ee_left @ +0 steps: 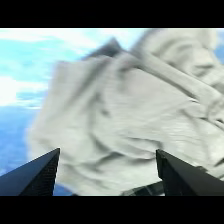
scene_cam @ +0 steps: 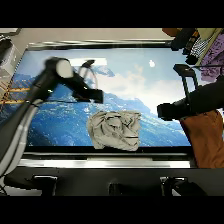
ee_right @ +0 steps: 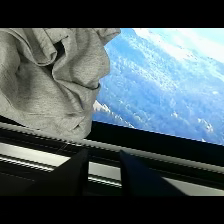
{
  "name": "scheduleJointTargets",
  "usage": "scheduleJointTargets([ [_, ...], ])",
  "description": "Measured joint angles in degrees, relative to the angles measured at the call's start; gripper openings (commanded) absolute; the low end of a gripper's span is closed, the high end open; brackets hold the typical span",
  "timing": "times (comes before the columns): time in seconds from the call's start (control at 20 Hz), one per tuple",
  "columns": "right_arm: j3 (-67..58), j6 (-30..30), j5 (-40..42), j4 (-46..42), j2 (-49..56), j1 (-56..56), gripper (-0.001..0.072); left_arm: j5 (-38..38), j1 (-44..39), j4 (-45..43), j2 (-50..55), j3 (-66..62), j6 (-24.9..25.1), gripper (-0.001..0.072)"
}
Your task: Fold the clothes and pants, and hang the long-sleeved shirts on hangers.
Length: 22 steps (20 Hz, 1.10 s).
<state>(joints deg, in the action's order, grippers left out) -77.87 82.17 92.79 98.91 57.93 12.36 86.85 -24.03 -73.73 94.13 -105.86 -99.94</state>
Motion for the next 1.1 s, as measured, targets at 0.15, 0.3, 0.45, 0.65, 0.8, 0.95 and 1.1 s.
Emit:
scheduleJointTargets([
  [0.15, 0.02, -0.81, 0.31, 0.17, -0.35, 0.00, 0.0265, 0.37, 9.90, 5.33, -2.45, 3.58, 3.61, 0.0671],
  [0.3, 0.02, -1.22, 0.66, 0.79, -0.50, 0.00, 0.0265, -2.91, 16.04, 11.47, -3.26, 12.20, 8.98, 0.0669],
  [0.45, 0.02, -2.10, 1.18, 1.73, -0.52, 0.00, 0.0265, -6.97, 18.21, 15.63, -2.69, 21.84, 14.43, 0.0662],
  [0.65, 0.02, -4.55, 1.60, 2.60, -0.52, 0.00, 0.0265, -12.31, 17.62, 22.38, -1.09, 30.84, 22.08, 0.0662],
  [0.8, 0.02, -6.91, 1.75, 3.23, -0.52, 0.00, 0.0265, -14.23, 15.67, 25.20, 1.42, 33.48, 25.46, 0.0662],
  [0.95, 0.02, -8.96, 1.73, 4.07, -0.52, 0.00, 0.0273, -15.39, 13.79, 27.21, 4.22, 34.49, 27.06, 0.0178],
  [1.1, 0.02, -10.84, 0.52, 5.09, -0.52, 0.00, 0.0375, -15.89, 13.14, 30.60, 5.51, 34.67, 29.11, 0.0018],
])
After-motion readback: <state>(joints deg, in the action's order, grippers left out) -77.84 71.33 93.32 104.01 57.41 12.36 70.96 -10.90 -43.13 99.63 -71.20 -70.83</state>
